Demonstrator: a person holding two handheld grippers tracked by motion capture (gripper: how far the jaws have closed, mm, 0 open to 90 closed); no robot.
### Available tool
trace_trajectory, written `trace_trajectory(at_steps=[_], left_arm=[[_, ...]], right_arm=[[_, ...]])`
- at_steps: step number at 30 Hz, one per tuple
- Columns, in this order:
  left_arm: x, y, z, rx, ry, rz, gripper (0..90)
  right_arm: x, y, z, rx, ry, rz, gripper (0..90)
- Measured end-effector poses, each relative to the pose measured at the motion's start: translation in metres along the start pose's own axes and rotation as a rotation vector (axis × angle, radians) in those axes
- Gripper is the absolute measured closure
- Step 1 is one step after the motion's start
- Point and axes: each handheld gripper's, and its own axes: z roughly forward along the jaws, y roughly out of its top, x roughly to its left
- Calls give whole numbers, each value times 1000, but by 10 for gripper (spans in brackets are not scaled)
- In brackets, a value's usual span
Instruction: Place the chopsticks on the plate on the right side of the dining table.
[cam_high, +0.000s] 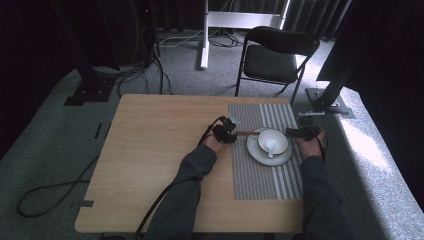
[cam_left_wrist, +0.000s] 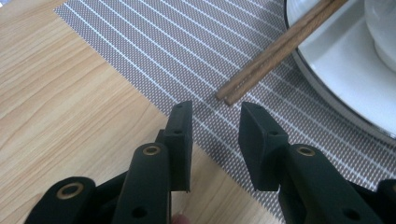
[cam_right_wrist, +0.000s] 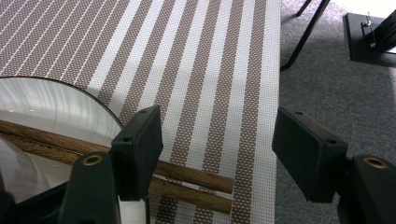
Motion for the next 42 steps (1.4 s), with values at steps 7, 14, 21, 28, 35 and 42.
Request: trace_trajectory(at_steps=[7,14,21,28,35,42], left_arm=[[-2,-2,-2,-5,6,22,697],[-5,-3,-1,-12,-5,33,698],[-8,-1,-3,-24,-5,44,697],[-8,-1,-2,-20,-10,45,693],[-10,0,-1,-24,-18,48,684],[-10,1,-1,-24,-18,48,679]], right_arm=[[-1,0,-1,-1,-2,-1,323],[-1,0,-1,-3,-3,-1,323],[0,0,-1,-5,-4,-1,322],[0,-1,-1,-6,-3,-2,322],[-1,-1,-1,-6,-3,3,322],[-2,-2,-1,-8,-3,4,320]])
